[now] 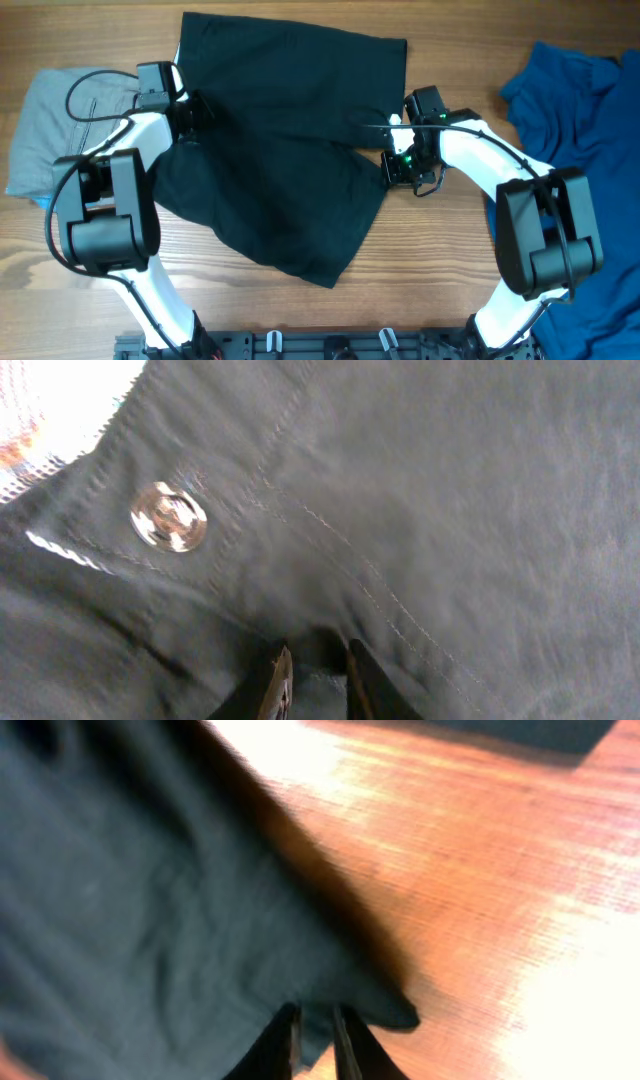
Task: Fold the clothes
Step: 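Pull the shorts apart with both grippers to flatten them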
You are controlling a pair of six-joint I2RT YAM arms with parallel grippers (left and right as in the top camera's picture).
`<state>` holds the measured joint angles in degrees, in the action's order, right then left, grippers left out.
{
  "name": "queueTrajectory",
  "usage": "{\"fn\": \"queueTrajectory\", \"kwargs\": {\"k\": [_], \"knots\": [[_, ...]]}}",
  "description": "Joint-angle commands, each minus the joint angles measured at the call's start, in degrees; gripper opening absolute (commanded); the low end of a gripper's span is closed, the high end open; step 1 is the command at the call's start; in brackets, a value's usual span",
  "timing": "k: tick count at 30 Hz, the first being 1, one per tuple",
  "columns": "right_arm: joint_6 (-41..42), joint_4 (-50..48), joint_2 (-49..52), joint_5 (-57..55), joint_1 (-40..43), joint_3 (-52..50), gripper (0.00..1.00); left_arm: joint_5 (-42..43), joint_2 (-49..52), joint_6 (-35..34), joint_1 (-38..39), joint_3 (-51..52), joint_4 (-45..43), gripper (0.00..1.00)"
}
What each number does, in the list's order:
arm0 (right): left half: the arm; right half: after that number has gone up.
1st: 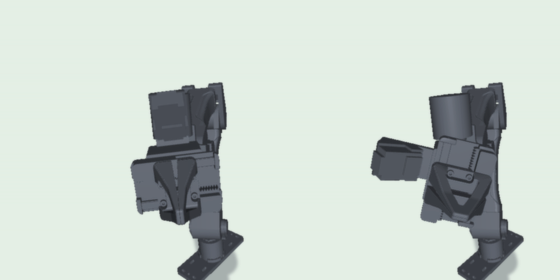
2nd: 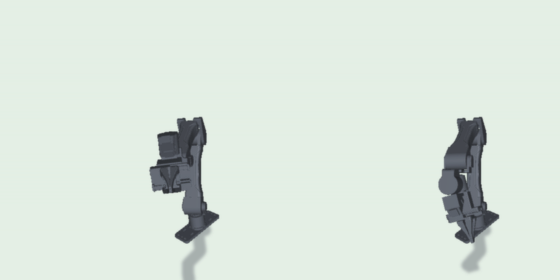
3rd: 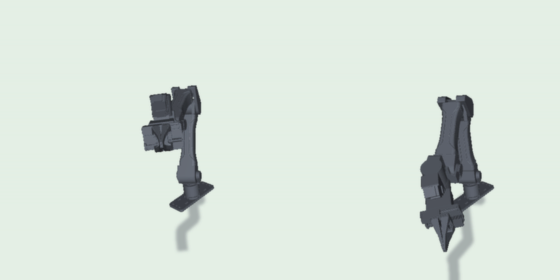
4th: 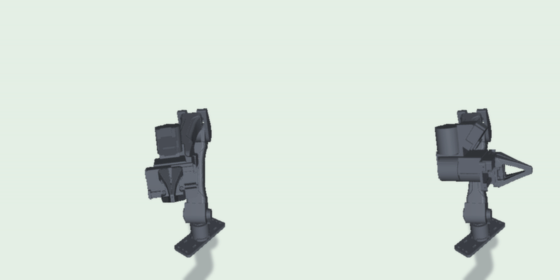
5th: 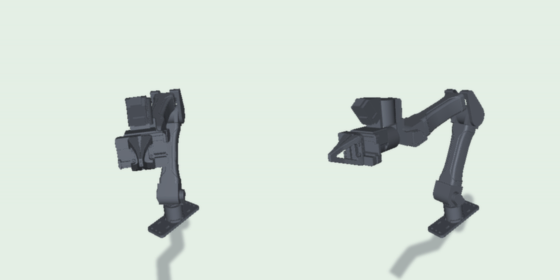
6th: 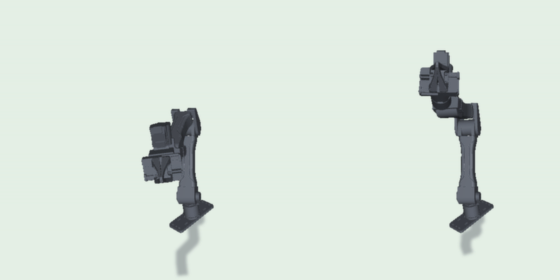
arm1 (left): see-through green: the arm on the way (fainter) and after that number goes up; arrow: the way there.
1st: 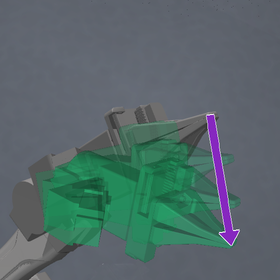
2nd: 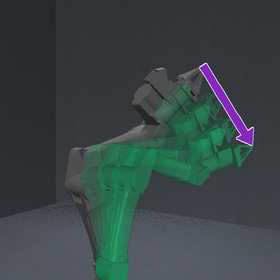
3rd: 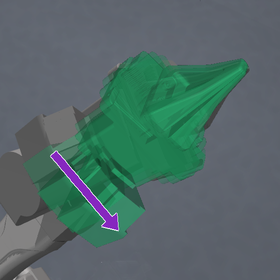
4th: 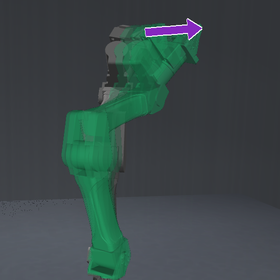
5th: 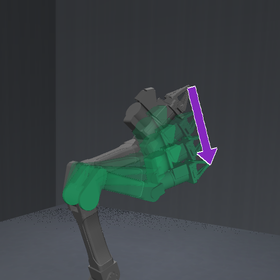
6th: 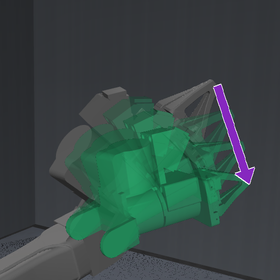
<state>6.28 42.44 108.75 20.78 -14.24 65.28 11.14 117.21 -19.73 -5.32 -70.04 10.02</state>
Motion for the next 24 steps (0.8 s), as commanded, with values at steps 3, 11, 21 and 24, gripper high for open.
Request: {"fn": "queueTrajectory", "kwargs": {"k": [3,11,21,24], "knots": [[11.0,-8.6,2.8,-8.4,0.9,-4.9,0.04,-0.2,-11.6,0.0,1.7,0.5,3.3,0.59],[4.0,-9.6,2.7,-0.5,25.1,4.0,0.06,-0.3,-22.9,6.1,1.7,0.5,13.9,0.91],[-5.5,-3.5,3.0,5.5,7.6,1.4,0.64,-0.3,-22.9,6.1,1.7,0.5,14.7,0.91],[-7.2,-3.6,5.2,5.9,4.4,1.3,0.59,-0.2,-22.9,6.0,1.7,0.5,14.7,0.91]]}}
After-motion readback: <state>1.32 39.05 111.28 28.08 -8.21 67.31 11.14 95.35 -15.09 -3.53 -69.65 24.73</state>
